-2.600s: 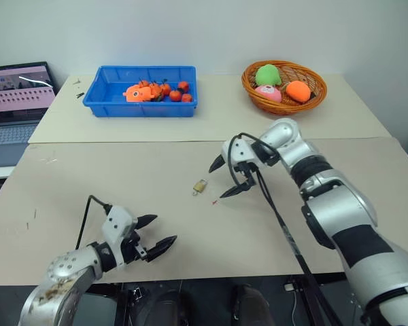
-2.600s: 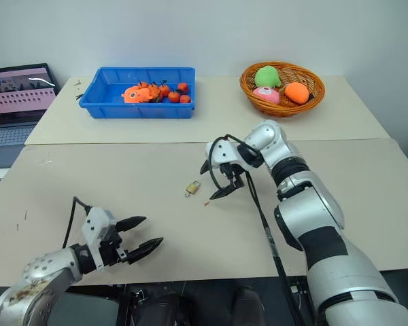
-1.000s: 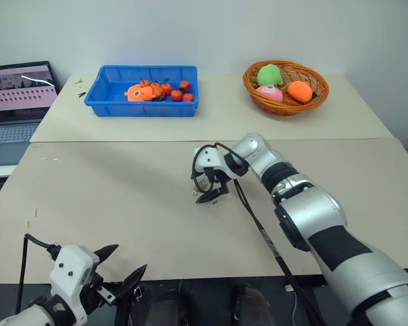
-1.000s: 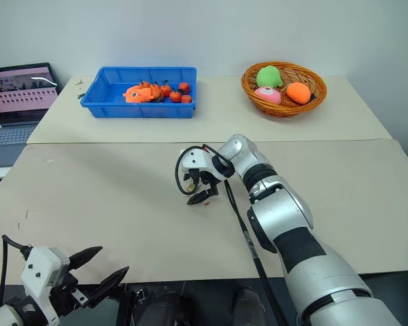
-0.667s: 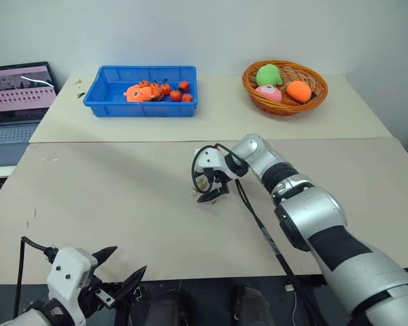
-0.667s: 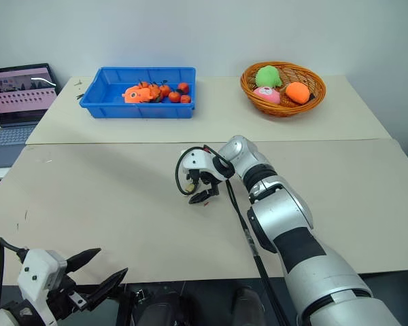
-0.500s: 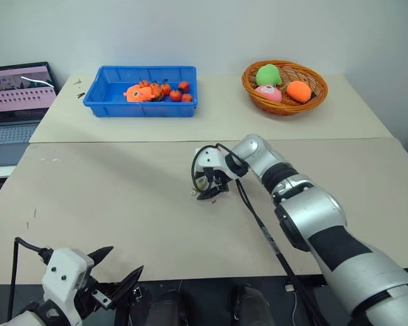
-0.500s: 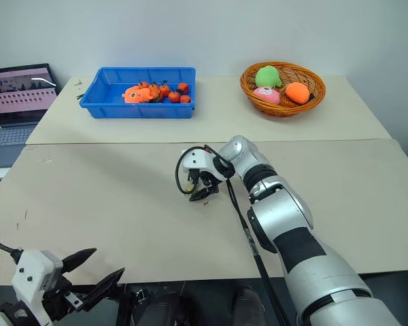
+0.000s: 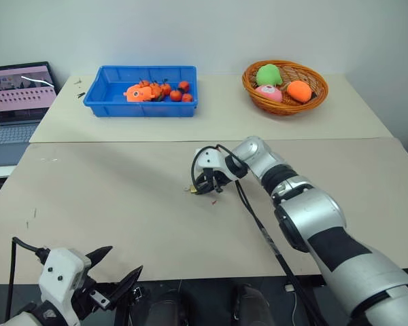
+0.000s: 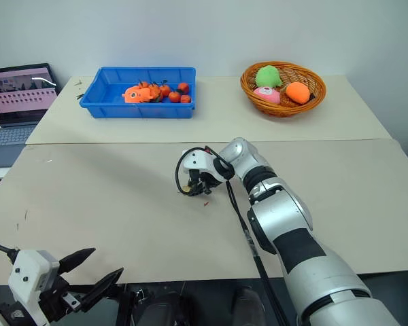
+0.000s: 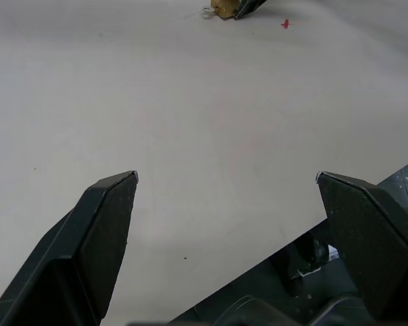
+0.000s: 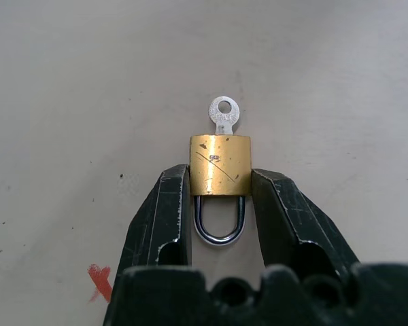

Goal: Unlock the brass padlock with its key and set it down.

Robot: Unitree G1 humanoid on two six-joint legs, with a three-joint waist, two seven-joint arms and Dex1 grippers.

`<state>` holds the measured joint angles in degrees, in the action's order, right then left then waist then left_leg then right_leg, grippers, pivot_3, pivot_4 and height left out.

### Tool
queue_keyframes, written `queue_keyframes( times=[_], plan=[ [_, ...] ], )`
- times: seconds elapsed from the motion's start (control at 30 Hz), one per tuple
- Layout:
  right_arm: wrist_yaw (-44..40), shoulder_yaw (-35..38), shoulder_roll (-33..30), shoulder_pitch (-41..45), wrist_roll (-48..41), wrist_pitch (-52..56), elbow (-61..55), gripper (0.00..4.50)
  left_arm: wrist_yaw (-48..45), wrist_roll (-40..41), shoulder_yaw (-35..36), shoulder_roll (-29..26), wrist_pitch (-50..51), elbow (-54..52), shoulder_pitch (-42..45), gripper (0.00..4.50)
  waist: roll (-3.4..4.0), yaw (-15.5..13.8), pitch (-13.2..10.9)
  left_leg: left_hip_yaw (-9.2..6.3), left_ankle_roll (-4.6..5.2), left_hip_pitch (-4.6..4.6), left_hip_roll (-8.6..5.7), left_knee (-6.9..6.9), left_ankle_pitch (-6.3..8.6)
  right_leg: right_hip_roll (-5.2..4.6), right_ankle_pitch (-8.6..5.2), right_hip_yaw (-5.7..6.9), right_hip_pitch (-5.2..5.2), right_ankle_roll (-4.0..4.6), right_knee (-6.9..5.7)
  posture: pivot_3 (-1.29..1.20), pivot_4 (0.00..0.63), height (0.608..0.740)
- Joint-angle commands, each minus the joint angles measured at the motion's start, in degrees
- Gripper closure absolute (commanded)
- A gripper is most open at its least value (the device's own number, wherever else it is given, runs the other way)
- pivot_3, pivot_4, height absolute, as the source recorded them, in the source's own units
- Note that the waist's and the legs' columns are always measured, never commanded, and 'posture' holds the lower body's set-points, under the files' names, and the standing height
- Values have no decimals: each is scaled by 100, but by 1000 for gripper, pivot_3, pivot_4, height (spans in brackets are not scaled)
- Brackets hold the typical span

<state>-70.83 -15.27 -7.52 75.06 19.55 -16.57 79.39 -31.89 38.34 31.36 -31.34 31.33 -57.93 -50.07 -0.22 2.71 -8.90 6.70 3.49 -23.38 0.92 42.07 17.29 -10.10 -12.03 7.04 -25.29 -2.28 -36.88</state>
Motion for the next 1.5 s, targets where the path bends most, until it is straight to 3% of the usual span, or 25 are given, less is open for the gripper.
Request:
queue_keyframes(
  times=[0.03, 0.23, 0.33, 0.47, 0.6, 0.67, 0.73, 0.9, 1.03, 1.13, 1.33, 1.4, 1.5],
  plan=[
    [296, 202, -49, 147, -86, -40, -96, 3563, 79, 62, -36, -136, 64, -101, 250, 0, 0, -4, 0, 0, 0, -1, 0, 0, 0, 0, 0, 0, -1, 0, -1, 0, 150, 692],
    [367, 562, -495, 416, -279, 27, -148, 3563, -58, -30, -670, -650, 219, 826, 1802, 0, 4, -37, -2, -2, -2, 0, -2, 4, -2, 0, 0, 2, 1, 0, -9, 0, 150, 692],
    [425, 543, -766, 519, -160, 18, -171, 3563, -116, -224, -1456, -713, 228, 1593, 3083, 0, 4, -31, -3, -3, -2, 3, -5, 3, -2, 2, -1, 2, 7, -2, -14, 0, 150, 692],
    [251, 552, -1072, 695, -170, -59, -267, 3563, -347, -572, -2523, -399, 65, 2716, 4617, 0, 5, -8, -3, -1, -6, 10, -4, 5, -5, 13, 1, 1, 18, -5, -25, 0, 150, 692],
    [-506, 593, -1458, 555, -407, -580, -783, 3563, -775, -1029, -3412, 180, -393, 4069, 5888, 0, 3, 24, -3, 4, -8, 5, -5, -6, -6, 25, 6, 0, 14, -10, -19, 0, 150, 692],
    [-606, 607, -1609, 159, -572, -624, -1528, 3563, -949, -1174, -3639, 434, -613, 4621, 6330, 0, 2, 3, -4, 7, -16, 5, -2, -16, -9, 38, 7, 2, 14, -9, -8, 0, 150, 692],
    [-667, 648, -1814, -734, -868, -411, -3175, 3563, -1075, -1259, -3784, 685, -756, 5074, 6718, 0, 1, -16, -3, 6, -21, 8, 4, -20, -13, 42, 7, 7, 18, -9, -4, 0, 150, 692],
    [-170, 860, -2222, -3130, -1050, 1240, -7560, 3563, -1396, -1433, -3959, 981, -1040, 5717, 7200, 0, 1, -124, -2, 3, -23, 3, 9, -19, -14, 36, 7, 9, 18, -10, -4, 0, 150, 692],
    [578, 1106, -2371, -4550, -670, 2114, -9532, 3563, -1571, -1522, -3945, 1027, -1139, 5985, 7407, 0, 0, -177, -3, 2, -23, 1, 9, -13, -14, 33, 6, 5, 10, -10, -16, 0, 150, 692],
    [1036, 1285, -2512, -5081, -446, 2566, -10252, 3563, -1690, -1583, -3897, 961, -1199, 6075, 7465, 0, 0, -204, -3, -2, -23, 14, 11, 0, -13, 32, 6, 5, 22, -11, 9, 0, 150, 692],
    [1749, 1236, -2982, -5264, 326, 2612, -10772, 3563, -1795, -1509, -3713, 861, -987, 6094, 7631, 0, -3, -205, -4, -4, -22, 13, 12, 21, -13, 30, 7, 0, 21, -9, -7, 0, 150, 692],
    [1920, 1117, -3109, -5309, 564, 2479, -10818, 3563, -1830, -1092, -3590, 841, -308, 5896, 7776, 0, -4, -206, -5, -5, -22, 10, 11, 20, -13, 30, 7, 1, 20, -9, -7, 0, 150, 692],
    [2071, 902, -3104, -5363, 705, 2455, -10874, 3563, -1756, 351, -3017, 825, 1826, 5878, 8417, 0, -15, -204, -11, -6, -21, 7, 11, 21, -14, 30, 6, 1, 19, -11, -6, 0, 150, 692]
  ],
)
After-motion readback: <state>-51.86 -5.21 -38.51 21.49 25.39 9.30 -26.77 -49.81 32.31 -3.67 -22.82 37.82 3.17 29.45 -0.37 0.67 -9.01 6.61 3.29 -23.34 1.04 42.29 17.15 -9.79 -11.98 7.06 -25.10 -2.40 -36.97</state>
